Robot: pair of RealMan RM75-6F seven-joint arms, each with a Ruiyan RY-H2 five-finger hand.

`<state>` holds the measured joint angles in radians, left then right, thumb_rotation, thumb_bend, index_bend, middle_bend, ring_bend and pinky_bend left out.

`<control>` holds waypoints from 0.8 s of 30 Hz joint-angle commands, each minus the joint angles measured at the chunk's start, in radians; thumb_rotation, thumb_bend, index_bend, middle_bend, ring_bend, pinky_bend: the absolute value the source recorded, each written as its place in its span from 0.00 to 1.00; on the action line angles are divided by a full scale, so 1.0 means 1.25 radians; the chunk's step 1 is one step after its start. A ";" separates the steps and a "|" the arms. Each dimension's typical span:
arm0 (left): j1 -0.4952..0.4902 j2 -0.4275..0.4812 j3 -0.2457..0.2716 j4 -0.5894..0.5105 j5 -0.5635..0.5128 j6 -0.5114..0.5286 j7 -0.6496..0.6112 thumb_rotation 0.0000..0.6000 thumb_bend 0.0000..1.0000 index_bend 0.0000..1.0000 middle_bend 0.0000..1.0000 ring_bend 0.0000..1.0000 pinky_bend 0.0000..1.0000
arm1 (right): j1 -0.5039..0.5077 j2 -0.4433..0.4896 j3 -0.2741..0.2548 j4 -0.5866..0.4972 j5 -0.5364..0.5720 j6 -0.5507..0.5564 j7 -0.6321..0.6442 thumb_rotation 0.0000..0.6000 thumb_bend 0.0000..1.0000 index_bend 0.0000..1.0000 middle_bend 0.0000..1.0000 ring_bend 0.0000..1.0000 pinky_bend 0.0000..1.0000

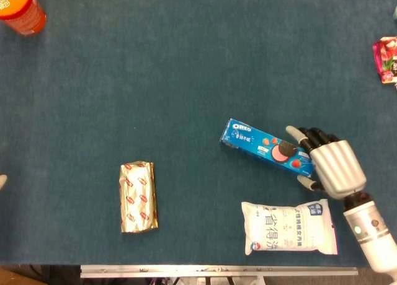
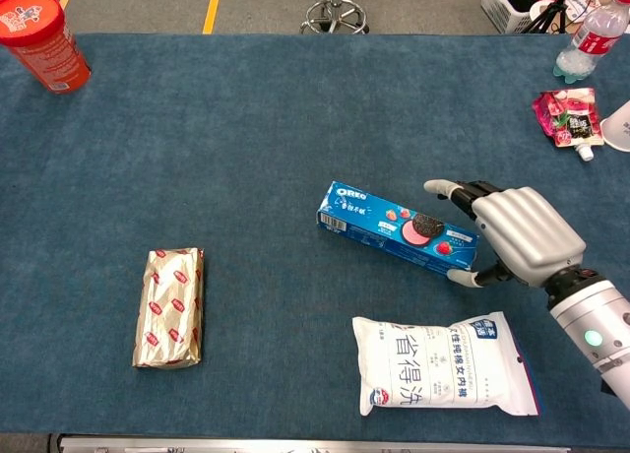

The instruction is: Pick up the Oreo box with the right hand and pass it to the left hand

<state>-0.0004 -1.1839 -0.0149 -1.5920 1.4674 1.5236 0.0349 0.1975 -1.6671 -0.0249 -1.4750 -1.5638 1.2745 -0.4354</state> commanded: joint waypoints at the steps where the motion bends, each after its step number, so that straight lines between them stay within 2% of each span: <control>1: 0.001 0.000 0.000 0.000 0.000 0.000 0.000 1.00 0.07 0.50 0.43 0.46 0.63 | 0.000 0.000 0.005 0.006 0.007 0.002 -0.001 1.00 0.07 0.17 0.26 0.24 0.45; 16: 0.005 -0.005 0.005 0.005 0.000 -0.004 -0.003 1.00 0.07 0.50 0.44 0.47 0.63 | 0.003 -0.012 0.059 0.062 0.068 0.024 0.014 1.00 0.07 0.17 0.26 0.24 0.45; 24: 0.004 -0.007 0.005 0.004 0.001 -0.007 -0.001 1.00 0.07 0.50 0.45 0.47 0.63 | 0.005 0.000 0.036 0.008 0.092 -0.014 0.031 1.00 0.07 0.17 0.26 0.24 0.45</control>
<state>0.0048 -1.1921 -0.0088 -1.5874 1.4688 1.5148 0.0340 0.2034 -1.6729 0.0287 -1.4409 -1.4648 1.2766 -0.4022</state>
